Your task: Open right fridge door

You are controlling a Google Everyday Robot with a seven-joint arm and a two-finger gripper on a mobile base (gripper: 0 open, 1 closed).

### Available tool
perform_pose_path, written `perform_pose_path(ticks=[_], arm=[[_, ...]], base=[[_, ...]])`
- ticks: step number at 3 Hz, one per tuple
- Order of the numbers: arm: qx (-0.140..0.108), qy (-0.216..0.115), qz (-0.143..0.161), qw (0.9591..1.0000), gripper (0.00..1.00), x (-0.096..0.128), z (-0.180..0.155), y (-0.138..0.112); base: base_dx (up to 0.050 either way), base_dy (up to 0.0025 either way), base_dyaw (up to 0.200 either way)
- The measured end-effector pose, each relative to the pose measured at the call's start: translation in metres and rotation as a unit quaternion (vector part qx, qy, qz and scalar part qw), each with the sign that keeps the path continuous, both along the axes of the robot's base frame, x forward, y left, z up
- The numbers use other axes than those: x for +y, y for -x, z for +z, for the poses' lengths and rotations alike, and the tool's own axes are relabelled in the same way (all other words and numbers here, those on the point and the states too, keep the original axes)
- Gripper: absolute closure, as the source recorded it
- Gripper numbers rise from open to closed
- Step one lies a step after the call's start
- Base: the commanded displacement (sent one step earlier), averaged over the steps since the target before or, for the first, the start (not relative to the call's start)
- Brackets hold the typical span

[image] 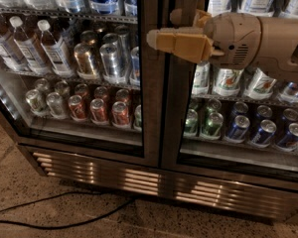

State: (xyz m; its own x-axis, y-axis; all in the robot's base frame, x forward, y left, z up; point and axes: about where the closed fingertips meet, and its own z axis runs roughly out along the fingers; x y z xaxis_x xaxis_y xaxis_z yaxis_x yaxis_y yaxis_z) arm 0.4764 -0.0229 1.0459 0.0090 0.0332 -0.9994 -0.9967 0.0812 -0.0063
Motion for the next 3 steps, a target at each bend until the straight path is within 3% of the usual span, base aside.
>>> perform_pose_path(ticks=[1,3], arm=[[0.000,0.000,0.000,1.0000,1.00,0.0000,0.0000,0.0000],[0.000,0.000,0.000,1.0000,1.00,0.0000,0.0000,0.0000]], base=[[-0.050,-0.00001,0.000],[-0.050,-0.00006,0.000]])
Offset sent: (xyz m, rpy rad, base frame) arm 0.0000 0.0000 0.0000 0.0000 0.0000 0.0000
